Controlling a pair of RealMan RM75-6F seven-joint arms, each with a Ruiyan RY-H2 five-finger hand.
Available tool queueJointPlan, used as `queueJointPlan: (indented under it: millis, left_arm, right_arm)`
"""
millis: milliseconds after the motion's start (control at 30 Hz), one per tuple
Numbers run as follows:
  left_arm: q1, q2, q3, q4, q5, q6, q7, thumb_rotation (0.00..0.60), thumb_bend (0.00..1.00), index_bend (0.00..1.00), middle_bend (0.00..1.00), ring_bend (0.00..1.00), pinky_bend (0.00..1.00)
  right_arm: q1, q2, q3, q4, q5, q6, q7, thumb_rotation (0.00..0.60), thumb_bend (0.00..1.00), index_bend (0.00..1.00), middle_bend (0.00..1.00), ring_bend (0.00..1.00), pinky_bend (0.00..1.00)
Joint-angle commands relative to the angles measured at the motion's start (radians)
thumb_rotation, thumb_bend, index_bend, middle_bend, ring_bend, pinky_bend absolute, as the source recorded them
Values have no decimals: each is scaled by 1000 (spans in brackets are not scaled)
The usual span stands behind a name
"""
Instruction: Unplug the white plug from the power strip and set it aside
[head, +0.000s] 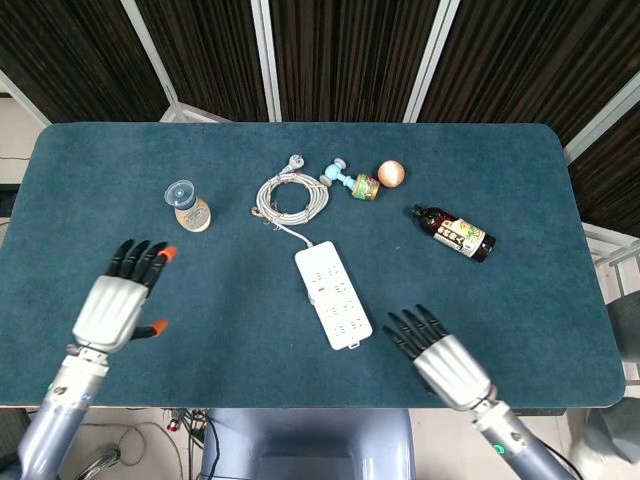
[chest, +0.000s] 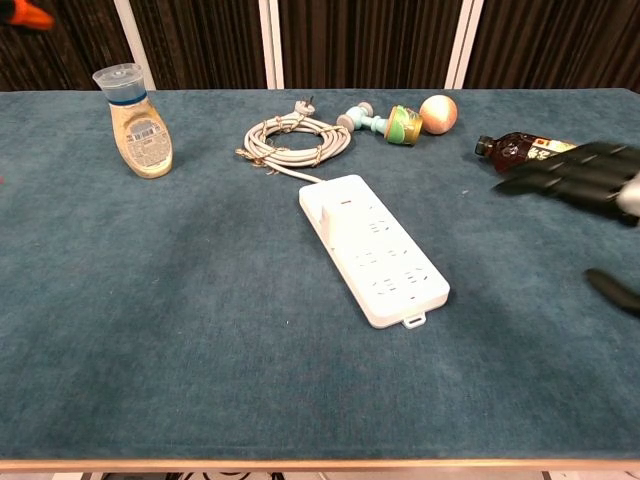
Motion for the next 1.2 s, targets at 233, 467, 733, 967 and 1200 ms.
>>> queueJointPlan:
  millis: [233, 467, 733, 967, 1200]
  left_arm:
    - [-193, -121, -91, -14, -214, -172, 167, 600, 8, 50, 62, 14, 0]
    - [-309, -226, -103, 27, -334, -221, 262, 600, 9, 63, 71, 20, 0]
    - [-404, -328, -98, 93, -422, -227, 308, 600, 11, 79, 86, 23, 0]
    - [-469, -375, -94, 152, -476, -246, 312, 600, 20, 92, 100, 38, 0]
    - [-520, -408, -86, 193, -512, -255, 311, 600, 23, 134, 130, 40, 0]
  right_arm:
    - [99, -177, 42, 41, 124, -183, -126, 600, 667, 0, 0, 0, 0]
    - [131, -259, 65, 109, 221, -236, -165, 600, 667, 0, 0, 0, 0]
    - [163, -311, 70, 167, 284, -256, -173, 600, 668, 0, 0, 0, 0]
    - [178, -334, 59, 200, 316, -258, -177, 600, 668, 1, 1, 0, 0]
    - [184, -343, 42, 215, 335, -250, -175, 600, 668, 18, 20, 0, 1]
